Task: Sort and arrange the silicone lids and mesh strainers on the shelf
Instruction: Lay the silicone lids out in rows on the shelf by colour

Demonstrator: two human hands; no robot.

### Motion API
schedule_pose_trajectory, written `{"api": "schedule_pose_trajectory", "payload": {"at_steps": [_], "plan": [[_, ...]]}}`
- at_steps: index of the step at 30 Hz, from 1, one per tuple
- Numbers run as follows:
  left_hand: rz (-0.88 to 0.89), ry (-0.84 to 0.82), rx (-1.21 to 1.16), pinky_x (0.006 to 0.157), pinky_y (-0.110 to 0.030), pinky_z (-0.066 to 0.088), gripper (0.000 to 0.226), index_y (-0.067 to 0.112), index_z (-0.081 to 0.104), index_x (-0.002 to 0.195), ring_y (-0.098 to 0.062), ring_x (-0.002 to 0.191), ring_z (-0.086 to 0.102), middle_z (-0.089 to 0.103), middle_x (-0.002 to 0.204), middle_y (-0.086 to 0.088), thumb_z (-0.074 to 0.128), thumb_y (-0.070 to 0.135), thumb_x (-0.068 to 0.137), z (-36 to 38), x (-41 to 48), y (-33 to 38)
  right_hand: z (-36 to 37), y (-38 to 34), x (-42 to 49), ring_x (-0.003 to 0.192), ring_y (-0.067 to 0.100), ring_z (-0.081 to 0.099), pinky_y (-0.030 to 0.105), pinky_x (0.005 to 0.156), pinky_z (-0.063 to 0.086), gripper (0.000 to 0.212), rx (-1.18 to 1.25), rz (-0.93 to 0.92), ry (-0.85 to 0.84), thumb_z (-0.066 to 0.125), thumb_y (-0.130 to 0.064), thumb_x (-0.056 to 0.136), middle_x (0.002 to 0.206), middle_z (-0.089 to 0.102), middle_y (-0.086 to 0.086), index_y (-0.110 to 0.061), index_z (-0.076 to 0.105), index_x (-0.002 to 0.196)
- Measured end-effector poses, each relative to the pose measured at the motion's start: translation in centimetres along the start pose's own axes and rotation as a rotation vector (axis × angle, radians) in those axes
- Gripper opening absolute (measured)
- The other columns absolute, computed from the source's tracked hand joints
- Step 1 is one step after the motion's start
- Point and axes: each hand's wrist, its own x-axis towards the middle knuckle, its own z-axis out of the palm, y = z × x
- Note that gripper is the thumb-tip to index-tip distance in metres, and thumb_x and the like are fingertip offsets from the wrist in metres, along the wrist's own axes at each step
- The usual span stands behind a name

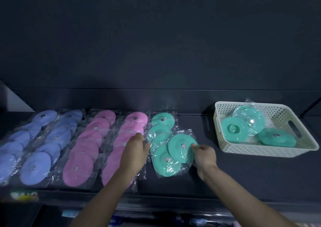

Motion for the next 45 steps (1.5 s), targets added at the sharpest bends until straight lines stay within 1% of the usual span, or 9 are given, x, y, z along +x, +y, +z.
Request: {"api": "schedule_pose_trajectory", "payload": {"at_steps": [2,6,14,19,23,31,37,42,45], "plan": [[0.015,-0.029,0.053,0.049,-0.024,0.033,0.028,0.008,0.05,0.088,-0.015,0.063,0.051,0.056,0.078,-0.003,0.063,0.033,0.088,-0.1,-0.5,0.6,-0.4,0.2,-0.2,0.075,0.026,0.054,0.06,0.082,0.052,0.021,0.032,0.055,-0.011,0.055,-0.015,0.094,0.082,0.054,0.012,0.002,0.056,0.082],[-0.009,-0.221,0.121,0.065,-0.031,0.047,0.057,0.014,0.05,0.105,-0.017,0.086,0.058,0.057,0.099,0.002,0.071,0.055,0.072,0.4,-1.3,0.8,-1.7,-0.5,-0.5,0.074,0.03,0.059,0.05,0.069,0.055,0.016,-0.029,0.027,-0.086,0.052,-0.015,0.096,0.084,0.06,0.021,-0.003,0.058,0.086],[0.136,-0.275,0.239,0.098,-0.032,0.041,0.081,0.022,0.029,0.145,-0.021,0.121,0.043,0.041,0.134,-0.005,0.065,0.054,0.08,0.3,-1.0,1.3,-3.5,-2.4,-1.3,0.061,0.026,0.055,0.033,0.049,0.043,0.015,-0.09,-0.071,-0.15,0.046,-0.004,0.096,0.078,0.055,0.016,-0.003,0.054,0.083],[0.231,-0.385,0.443,0.105,-0.037,0.031,0.085,0.018,0.034,0.139,-0.024,0.126,0.033,0.039,0.136,-0.004,0.074,0.05,0.071,0.7,0.1,2.6,-3.6,-2.8,-2.0,0.061,0.023,0.053,0.029,0.047,0.041,0.018,-0.103,-0.1,-0.187,0.043,-0.001,0.096,0.078,0.056,0.011,-0.006,0.054,0.083],[0.166,-0.448,0.185,0.104,-0.033,0.037,0.072,0.015,0.044,0.134,-0.023,0.124,0.041,0.045,0.131,-0.004,0.078,0.033,0.073,0.5,0.6,1.9,-3.7,-2.9,-3.2,0.047,0.01,0.053,0.021,0.043,0.038,0.024,-0.342,-0.23,-0.435,0.046,0.0,0.095,0.061,0.063,0.001,-0.011,0.062,0.08],[0.175,-0.222,-0.063,0.096,-0.015,0.034,0.033,0.008,0.056,0.129,-0.017,0.113,0.053,0.056,0.127,-0.008,0.047,0.009,0.097,-0.4,-1.0,0.3,0.6,-2.2,-3.8,0.075,0.005,0.057,0.013,0.067,0.04,0.017,-0.82,-0.615,-0.46,0.057,-0.007,0.085,0.08,0.062,-0.011,-0.018,0.068,0.087],[0.316,-0.489,0.202,0.119,-0.032,0.004,0.092,0.028,0.009,0.152,-0.005,0.143,-0.006,-0.005,0.154,0.016,0.052,0.068,0.081,-0.1,-2.2,-0.6,1.1,-1.2,-3.2,0.084,0.013,0.059,0.008,0.068,0.04,0.018,-0.788,-0.664,-0.402,0.06,-0.008,0.084,0.093,0.064,-0.002,-0.014,0.064,0.101],[0.347,-0.532,0.426,0.118,-0.037,-0.012,0.116,0.029,-0.007,0.151,-0.014,0.141,-0.025,-0.025,0.152,0.007,0.053,0.08,0.066,0.5,-2.5,-2.3,-1.1,-1.6,-2.0,0.143,0.019,0.015,0.03,0.117,0.02,0.089,-1.139,-0.776,-0.592,0.072,-0.046,0.076,0.155,0.019,0.003,-0.025,0.026,0.149],[0.311,-0.531,0.383,0.12,-0.038,-0.008,0.124,0.029,-0.011,0.15,-0.014,0.142,-0.025,-0.027,0.153,0.003,0.026,0.094,0.051,0.3,-2.2,-2.4,-1.7,-0.8,-1.8,0.147,0.017,-0.009,0.041,0.12,0.005,0.104,-1.399,-0.843,-0.624,0.067,-0.058,0.075,0.16,-0.008,0.003,-0.025,0.004,0.152]]}}
